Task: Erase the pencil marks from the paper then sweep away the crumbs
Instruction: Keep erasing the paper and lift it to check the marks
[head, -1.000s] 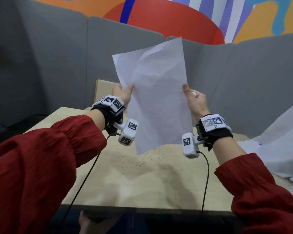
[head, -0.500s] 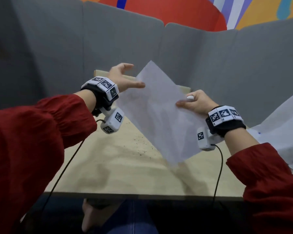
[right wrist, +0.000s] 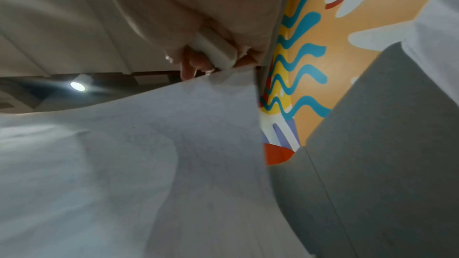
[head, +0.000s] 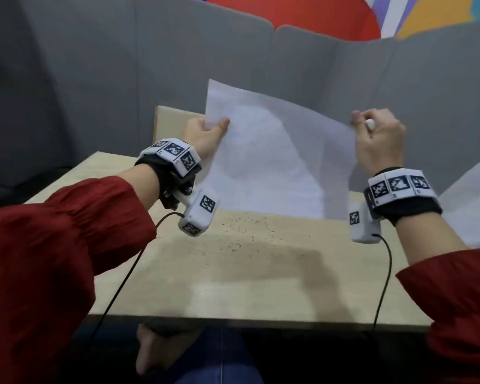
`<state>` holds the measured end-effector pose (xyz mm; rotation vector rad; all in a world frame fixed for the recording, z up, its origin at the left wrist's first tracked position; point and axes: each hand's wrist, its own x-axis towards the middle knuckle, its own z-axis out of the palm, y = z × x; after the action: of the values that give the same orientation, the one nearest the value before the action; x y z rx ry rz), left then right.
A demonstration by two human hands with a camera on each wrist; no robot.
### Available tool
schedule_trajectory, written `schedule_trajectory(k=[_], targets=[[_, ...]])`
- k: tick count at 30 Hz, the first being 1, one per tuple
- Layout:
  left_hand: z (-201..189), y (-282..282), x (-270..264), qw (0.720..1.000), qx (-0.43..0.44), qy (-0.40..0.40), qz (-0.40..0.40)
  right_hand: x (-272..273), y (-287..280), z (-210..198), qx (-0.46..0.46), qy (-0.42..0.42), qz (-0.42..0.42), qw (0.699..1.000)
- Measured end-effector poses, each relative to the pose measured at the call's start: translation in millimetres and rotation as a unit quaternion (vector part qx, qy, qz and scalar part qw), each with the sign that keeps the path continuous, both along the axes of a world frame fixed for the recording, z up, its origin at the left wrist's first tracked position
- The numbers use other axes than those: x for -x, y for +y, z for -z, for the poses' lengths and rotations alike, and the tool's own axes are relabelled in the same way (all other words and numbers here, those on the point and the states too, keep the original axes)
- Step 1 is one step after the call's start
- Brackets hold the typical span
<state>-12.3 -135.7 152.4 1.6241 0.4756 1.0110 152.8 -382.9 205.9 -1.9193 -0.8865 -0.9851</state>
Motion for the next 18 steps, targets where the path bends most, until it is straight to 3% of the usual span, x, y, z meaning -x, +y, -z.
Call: schedule_trajectory(k=[3, 5, 7, 9, 11, 18], targets=[[19, 4, 10, 0.999, 0.038, 0.009, -0.014, -7, -8, 21, -0.022, 0.06, 0.019, 0.998], [43, 8, 18, 0.997, 0.064, 0.036, -0.016, -9, -8, 45, -0.008, 0.159, -0.002, 0.987], [68, 8, 23, 0.994, 0.093, 0.063, -0.013, -13, -7, 72, 0.013, 0.291, -0.046, 0.956], [83, 8, 27, 0.99, 0.125, 0.058, -0.003, -19, -5, 98, 0.071, 0.363, -0.052, 0.928], [86, 7, 31, 0.988, 0.146, 0.044, 0.018, -20, -3, 114, 0.094, 0.383, -0.035, 0.918], [94, 20, 42, 0.991, 0.113, 0.069, 0.026, -18, 0, 117, 0.035, 0.379, -0.044, 0.924]])
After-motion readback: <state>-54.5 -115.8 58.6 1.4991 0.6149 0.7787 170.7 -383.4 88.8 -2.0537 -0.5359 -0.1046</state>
